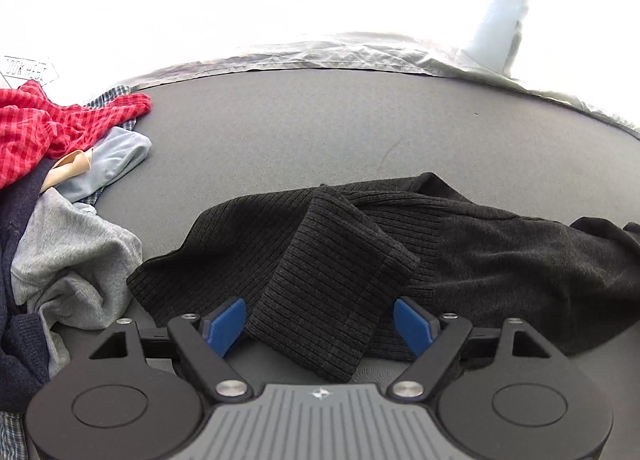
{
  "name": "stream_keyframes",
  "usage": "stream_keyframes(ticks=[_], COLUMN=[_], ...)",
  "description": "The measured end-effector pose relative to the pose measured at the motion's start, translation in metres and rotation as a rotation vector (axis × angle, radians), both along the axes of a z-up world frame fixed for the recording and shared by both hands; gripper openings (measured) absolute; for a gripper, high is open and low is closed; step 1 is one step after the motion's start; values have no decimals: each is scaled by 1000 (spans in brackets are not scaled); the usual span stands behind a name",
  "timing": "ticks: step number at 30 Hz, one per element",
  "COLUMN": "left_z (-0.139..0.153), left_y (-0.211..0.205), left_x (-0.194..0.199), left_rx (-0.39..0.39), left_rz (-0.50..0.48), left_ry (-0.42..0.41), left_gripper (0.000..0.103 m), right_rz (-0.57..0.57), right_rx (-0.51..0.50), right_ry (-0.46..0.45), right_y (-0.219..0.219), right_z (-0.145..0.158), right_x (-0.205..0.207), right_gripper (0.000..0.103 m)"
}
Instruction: Fold clothes
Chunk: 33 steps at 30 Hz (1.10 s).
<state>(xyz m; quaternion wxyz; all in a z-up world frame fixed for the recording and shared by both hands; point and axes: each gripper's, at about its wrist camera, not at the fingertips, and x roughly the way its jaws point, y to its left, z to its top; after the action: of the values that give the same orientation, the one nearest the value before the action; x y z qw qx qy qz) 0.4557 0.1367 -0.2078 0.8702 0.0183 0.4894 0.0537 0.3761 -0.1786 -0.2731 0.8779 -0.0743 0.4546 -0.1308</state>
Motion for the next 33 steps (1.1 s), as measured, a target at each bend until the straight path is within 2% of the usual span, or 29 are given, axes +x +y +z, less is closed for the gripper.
stream_keyframes(ticks=[2,4,5,7,8,9,10,11,15,19,22,25,27,30,33], left_z=[-3,-9,-12,-17,-18,-18,-18,-15,12,64,109,138,139,119,66], left_y=[-2,-3,-3,-2,0,3,6,9,20,22,19,22,26,32,37], left_x=[10,19,23,28,30,31,32,34,42,43,22,-13,-43,-89,-139], left_rx=[11,35,44,51,49,46,40,33,28,-4,-27,-29,-38,-38,-53], left_rz=[-15,-19,-19,-23,-13,4,19,33,72,97,110,127,145,171,219], left_ry=[-6,1,7,6,4,2,-2,-11,-101,-239,-364,-445,-440,-372,-200], left_gripper=[84,84,82,63,44,20,9,7,5,5,5,6,6,6,6], right_rz=[2,3,-6,-37,-54,-72,-96,-119,-145,-177,-231,-290,-321,-359,-408], right_rx=[-12,-7,0,-17,-29,-42,-53,-65,-103,-139,-147,-131,-123,-121,-81], right_ry=[11,8,-3,-39,-58,-77,-107,-136,-245,-391,-509,-570,-562,-477,-353], right_y=[-4,-9,-13,-22,-27,-32,-41,-49,-79,-102,-115,-133,-145,-160,-175], right_z=[-2,-1,3,14,19,25,34,44,80,124,158,177,174,147,109], right_x=[2,2,0,-2,-3,-4,-5,-5,4,8,-4,-30,-51,-81,-112], right_gripper=[48,17,14,8,7,7,6,6,6,6,6,6,6,6,7])
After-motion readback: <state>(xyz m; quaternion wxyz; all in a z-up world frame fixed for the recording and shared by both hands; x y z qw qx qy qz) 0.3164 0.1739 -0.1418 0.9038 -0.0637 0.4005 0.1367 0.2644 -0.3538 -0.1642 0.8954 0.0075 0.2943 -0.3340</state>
